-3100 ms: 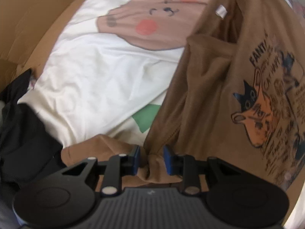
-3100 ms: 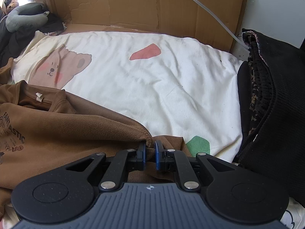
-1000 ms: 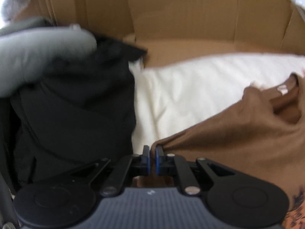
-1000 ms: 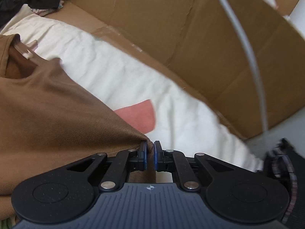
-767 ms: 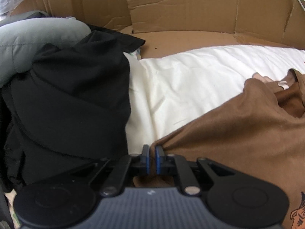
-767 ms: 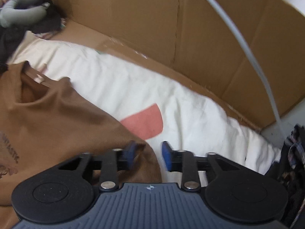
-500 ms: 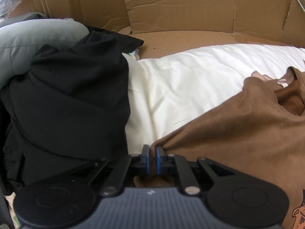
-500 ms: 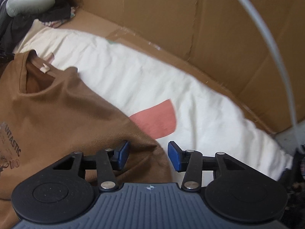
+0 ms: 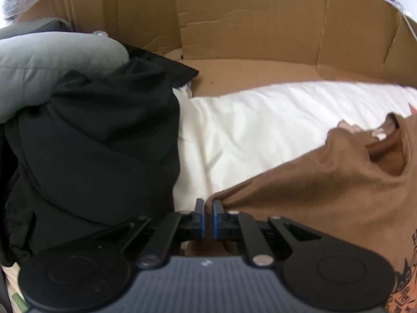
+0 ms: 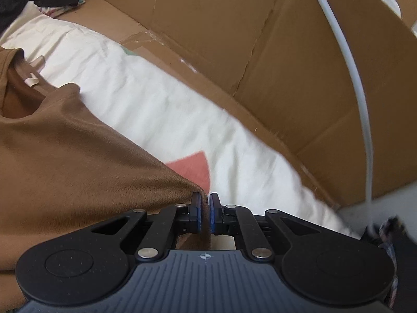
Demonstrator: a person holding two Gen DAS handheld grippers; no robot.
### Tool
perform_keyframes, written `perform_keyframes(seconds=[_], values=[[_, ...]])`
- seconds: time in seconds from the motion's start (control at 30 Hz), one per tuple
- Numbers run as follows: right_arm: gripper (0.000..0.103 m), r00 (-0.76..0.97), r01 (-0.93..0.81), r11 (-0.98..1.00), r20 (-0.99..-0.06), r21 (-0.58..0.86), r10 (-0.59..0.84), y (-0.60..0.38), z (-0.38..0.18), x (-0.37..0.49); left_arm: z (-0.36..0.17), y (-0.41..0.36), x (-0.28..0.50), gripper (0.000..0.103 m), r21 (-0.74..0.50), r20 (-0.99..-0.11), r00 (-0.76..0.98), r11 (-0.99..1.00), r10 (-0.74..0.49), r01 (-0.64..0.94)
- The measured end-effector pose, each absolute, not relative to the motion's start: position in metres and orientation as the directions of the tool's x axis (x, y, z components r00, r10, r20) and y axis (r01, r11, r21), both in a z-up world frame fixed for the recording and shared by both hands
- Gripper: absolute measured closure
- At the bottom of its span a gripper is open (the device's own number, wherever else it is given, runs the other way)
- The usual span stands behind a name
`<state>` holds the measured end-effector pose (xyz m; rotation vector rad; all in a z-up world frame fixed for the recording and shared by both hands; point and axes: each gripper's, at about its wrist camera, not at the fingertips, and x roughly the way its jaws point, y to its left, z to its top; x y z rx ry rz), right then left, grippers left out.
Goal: Fold clothes
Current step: 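Stretch the T-shirt taut between both closed tools, lifting it, then lower the T-shirt onto the sheet and open both tools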
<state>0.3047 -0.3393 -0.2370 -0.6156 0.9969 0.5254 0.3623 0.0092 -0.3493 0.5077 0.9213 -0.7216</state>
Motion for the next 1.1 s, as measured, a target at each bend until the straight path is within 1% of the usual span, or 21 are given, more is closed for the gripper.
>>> perform_keyframes(seconds=[0.27,0.43,0.53,0.7,0.77,0.8,0.83,0.93,0.97,1.03,1.1], values=[[0.098,0.5,-0.669,0.67,-0.862,-0.322,0.086,-0.312,-0.22,0.329,-0.335,0.029,0.365,0.097,0.056,-0.815,0.446,0.716,-0.37,0.696],[0.098,0.535,-0.664,0.649,-0.842,-0.371,0.067,-0.301,-0.213,0.338,-0.335,0.034,0.369,0.097,0.039,-0.809,0.45,0.728,-0.38,0.684],[0.098,0.554,-0.655,0.648,-0.83,-0.389,0.062,-0.3,-0.21,0.339,-0.327,0.038,0.364,0.097,0.015,-0.785,0.459,0.729,-0.415,0.685],[0.098,0.565,-0.643,0.654,-0.823,-0.398,0.055,-0.302,-0.218,0.338,-0.323,0.042,0.36,0.097,0.012,-0.759,0.472,0.715,-0.449,0.699],[0.098,0.537,-0.648,0.662,-0.842,-0.376,0.047,-0.302,-0.232,0.341,-0.333,0.038,0.364,0.097,0.018,-0.78,0.459,0.717,-0.426,0.697],[0.097,0.517,-0.647,0.669,-0.855,-0.364,0.034,-0.301,-0.241,0.343,-0.34,0.034,0.365,0.096,0.03,-0.803,0.444,0.718,-0.398,0.696],[0.096,0.503,-0.641,0.68,-0.864,-0.354,0.024,-0.301,-0.248,0.346,-0.348,0.028,0.367,0.093,0.049,-0.826,0.432,0.718,-0.361,0.694],[0.094,0.499,-0.649,0.688,-0.864,-0.324,0.063,-0.295,-0.243,0.344,-0.356,0.015,0.367,0.091,0.078,-0.839,0.441,0.732,-0.319,0.677],[0.092,0.499,-0.652,0.69,-0.863,-0.314,0.079,-0.293,-0.24,0.344,-0.355,0.011,0.367,0.089,0.078,-0.844,0.436,0.734,-0.311,0.675],[0.091,0.499,-0.66,0.692,-0.86,-0.294,0.11,-0.289,-0.235,0.342,-0.347,0.006,0.363,0.078,0.081,-0.847,0.43,0.723,-0.313,0.686],[0.091,0.498,-0.667,0.693,-0.856,-0.274,0.141,-0.284,-0.229,0.341,-0.334,0.005,0.357,0.077,0.074,-0.829,0.44,0.712,-0.345,0.699]])
